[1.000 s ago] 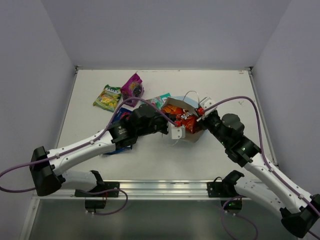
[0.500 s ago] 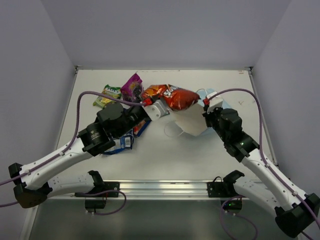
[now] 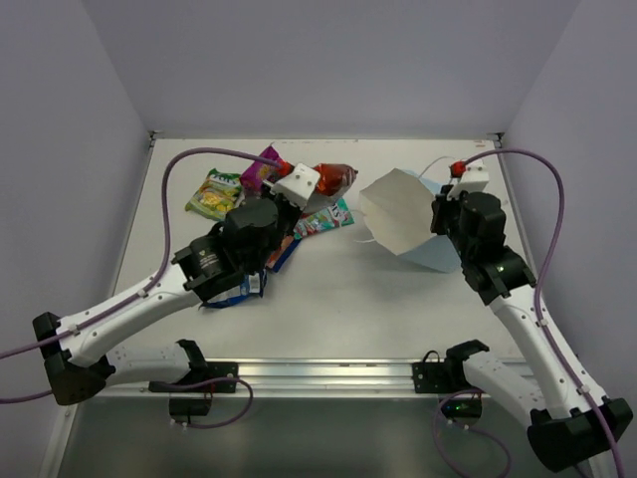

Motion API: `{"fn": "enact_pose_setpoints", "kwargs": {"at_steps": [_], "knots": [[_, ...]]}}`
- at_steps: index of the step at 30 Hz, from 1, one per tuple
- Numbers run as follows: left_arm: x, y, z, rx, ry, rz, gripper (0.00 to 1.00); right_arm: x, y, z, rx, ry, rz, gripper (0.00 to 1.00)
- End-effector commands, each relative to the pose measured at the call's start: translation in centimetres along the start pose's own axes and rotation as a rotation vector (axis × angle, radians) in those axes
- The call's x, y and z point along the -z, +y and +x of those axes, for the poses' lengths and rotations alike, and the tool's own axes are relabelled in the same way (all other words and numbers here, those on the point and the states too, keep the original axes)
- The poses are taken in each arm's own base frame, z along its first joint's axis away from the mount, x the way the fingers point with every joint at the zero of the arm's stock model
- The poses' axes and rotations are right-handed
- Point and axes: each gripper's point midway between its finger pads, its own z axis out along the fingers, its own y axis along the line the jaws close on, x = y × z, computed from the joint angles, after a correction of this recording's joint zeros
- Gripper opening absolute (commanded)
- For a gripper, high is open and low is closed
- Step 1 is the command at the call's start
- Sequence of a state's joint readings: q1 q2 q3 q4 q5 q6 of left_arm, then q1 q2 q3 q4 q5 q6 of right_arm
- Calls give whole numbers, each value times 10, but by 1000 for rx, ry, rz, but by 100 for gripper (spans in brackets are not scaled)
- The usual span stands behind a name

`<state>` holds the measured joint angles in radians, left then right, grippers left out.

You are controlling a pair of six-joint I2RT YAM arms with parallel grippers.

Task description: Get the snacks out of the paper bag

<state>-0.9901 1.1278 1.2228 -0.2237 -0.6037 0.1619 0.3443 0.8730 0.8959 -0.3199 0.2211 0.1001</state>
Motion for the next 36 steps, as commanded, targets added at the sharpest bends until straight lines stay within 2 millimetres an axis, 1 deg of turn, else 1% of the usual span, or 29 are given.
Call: {"fn": "enact_pose_setpoints", "kwargs": {"at_steps": [1, 2, 3, 5, 6, 7, 8, 9, 10, 11, 12, 13, 14, 15, 16, 17, 18, 20, 21, 22, 26, 27, 29, 30, 31, 32, 34, 35, 36], "knots": [[-6, -14, 56, 140, 145, -16, 0, 4, -8, -10, -174, 32, 24, 0], [-7, -17, 63, 158, 163, -3, 0, 3, -12, -10, -201, 40, 22, 0], [-9, -29, 78, 161, 199, 40, 0, 3, -13, -11, -237, 44, 19, 0], [-13, -43, 91, 219, 231, 94, 0, 2, -14, -13, -278, 52, -1, 0], [-15, -59, 96, 245, 238, 160, 0, 2, -13, -14, -310, 54, -8, 0], [-15, -70, 111, 281, 263, 193, 0, 1, -13, -16, -325, 51, -16, 0], [-17, -76, 117, 308, 272, 215, 0, 0, -19, -16, -338, 51, -1, 0], [-19, -88, 133, 334, 291, 253, 0, 0, -13, -16, -357, 60, -34, 0], [-19, -95, 141, 380, 311, 268, 0, 0, -13, -19, -363, 59, -41, 0], [-23, -96, 150, 407, 329, 267, 0, -1, -15, -20, -375, 56, -37, 0], [-24, -105, 168, 449, 368, 279, 0, -1, -13, -22, -388, 56, -48, 0], [-26, -107, 176, 470, 382, 288, 0, -3, -14, -26, -395, 40, -54, 0], [-30, -104, 184, 497, 392, 278, 0, -4, -17, -28, -405, 32, -48, 0], [-31, -109, 195, 537, 410, 290, 0, -5, -16, -29, -421, 33, -59, 0], [-35, -110, 196, 562, 396, 298, 0, -6, -17, -34, -431, 20, -68, 0], [-39, -107, 202, 581, 403, 292, 0, -8, -20, -36, -445, 15, -65, 0], [-41, -113, 211, 605, 429, 307, 0, -9, -21, -38, -471, 11, -73, 0], [-45, -113, 221, 623, 455, 305, 0, -14, -18, -42, -497, 11, -111, 0], [-46, -116, 229, 637, 487, 312, 1, -16, -22, -46, -521, 0, -109, 0], [-47, -117, 233, 643, 500, 321, 4, -21, -27, -44, -540, 10, -111, 0], [-48, -127, 247, 636, 558, 345, 20, -31, -31, -47, -593, 12, -144, 0], [-52, -132, 246, 629, 568, 367, 27, -33, -32, -46, -612, 15, -144, 0], [-51, -135, 245, 620, 591, 388, 37, -39, -39, -47, -631, 7, -136, 0], [-56, -133, 235, 614, 570, 390, 49, -41, -40, -48, -634, 7, -137, 0], [-57, -131, 229, 609, 560, 388, 54, -42, -44, -47, -637, 8, -130, 0], [-59, -125, 214, 607, 526, 379, 64, -45, -46, -45, -636, 15, -122, 0], [-55, -118, 205, 577, 513, 371, 76, -47, -51, -43, -633, 14, -105, 0], [-52, -110, 191, 569, 478, 362, 83, -48, -54, -42, -635, 15, -93, 0], [-52, -106, 181, 558, 451, 360, 94, -50, -57, -41, -638, 17, -85, 2]]}}
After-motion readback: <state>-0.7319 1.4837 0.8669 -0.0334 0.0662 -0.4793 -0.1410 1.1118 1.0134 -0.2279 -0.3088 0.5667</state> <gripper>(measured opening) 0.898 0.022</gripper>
